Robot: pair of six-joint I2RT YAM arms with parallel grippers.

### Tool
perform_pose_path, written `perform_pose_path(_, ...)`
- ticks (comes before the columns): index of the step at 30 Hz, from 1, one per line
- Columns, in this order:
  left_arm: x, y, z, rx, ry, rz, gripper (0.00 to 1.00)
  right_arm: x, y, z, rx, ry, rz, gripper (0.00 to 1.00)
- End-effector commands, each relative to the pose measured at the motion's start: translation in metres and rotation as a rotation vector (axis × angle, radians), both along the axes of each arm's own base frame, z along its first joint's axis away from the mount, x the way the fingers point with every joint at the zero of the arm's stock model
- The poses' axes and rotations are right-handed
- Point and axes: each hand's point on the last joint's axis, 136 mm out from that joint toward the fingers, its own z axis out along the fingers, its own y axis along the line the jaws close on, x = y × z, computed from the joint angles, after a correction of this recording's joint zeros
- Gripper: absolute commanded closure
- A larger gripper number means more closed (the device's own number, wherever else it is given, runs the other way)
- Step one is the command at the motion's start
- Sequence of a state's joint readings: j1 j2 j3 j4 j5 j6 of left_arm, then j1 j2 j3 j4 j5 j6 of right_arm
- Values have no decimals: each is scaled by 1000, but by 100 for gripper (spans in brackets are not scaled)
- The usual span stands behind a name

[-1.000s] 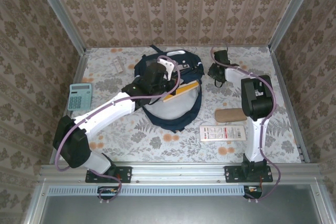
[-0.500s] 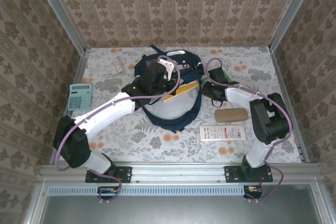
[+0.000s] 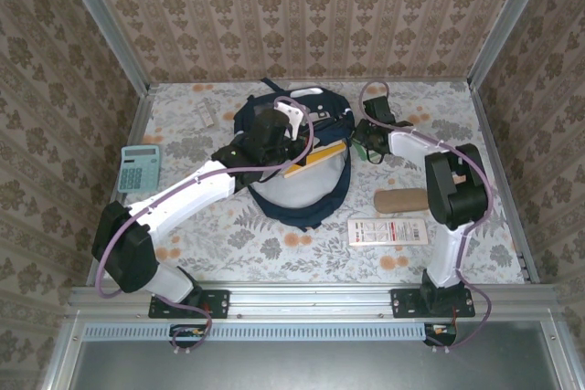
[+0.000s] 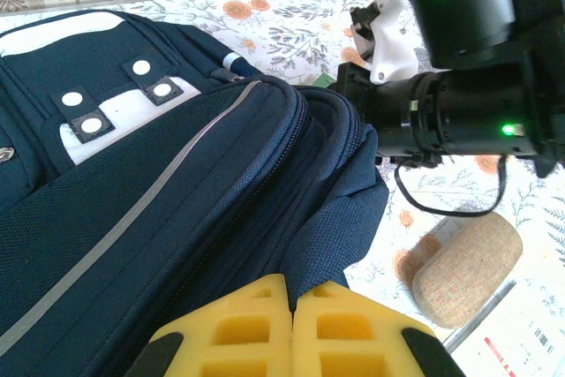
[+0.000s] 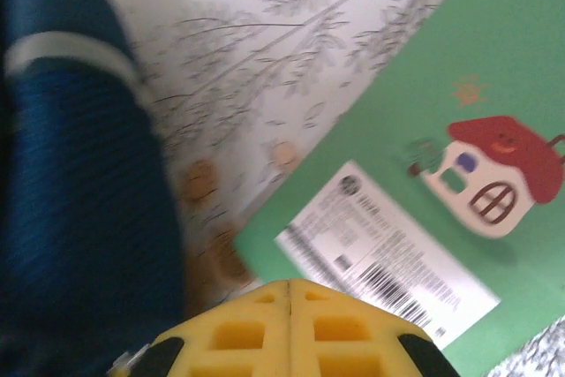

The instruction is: Pack the student bag

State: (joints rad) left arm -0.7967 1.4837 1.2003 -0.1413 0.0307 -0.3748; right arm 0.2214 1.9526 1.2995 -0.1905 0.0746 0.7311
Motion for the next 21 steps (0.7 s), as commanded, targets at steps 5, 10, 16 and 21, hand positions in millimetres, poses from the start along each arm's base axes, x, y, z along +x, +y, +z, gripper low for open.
perform_pose_path(5,10,1,44,-99,-62,25,100,-5,-8,-35,-20,103,-27,100)
perform_pose_path(10,12,1,42,-111,-51,26,100,-33,-15,-31,-29,106,-24,99)
perform_pose_path(16,10,1,46,-129,-43,20,100,-82,-27,-30,-73,154,11,97)
perform_pose_path(21,8,3,50,-139,-48,20,100,-120,-46,-19,-108,157,-5,93)
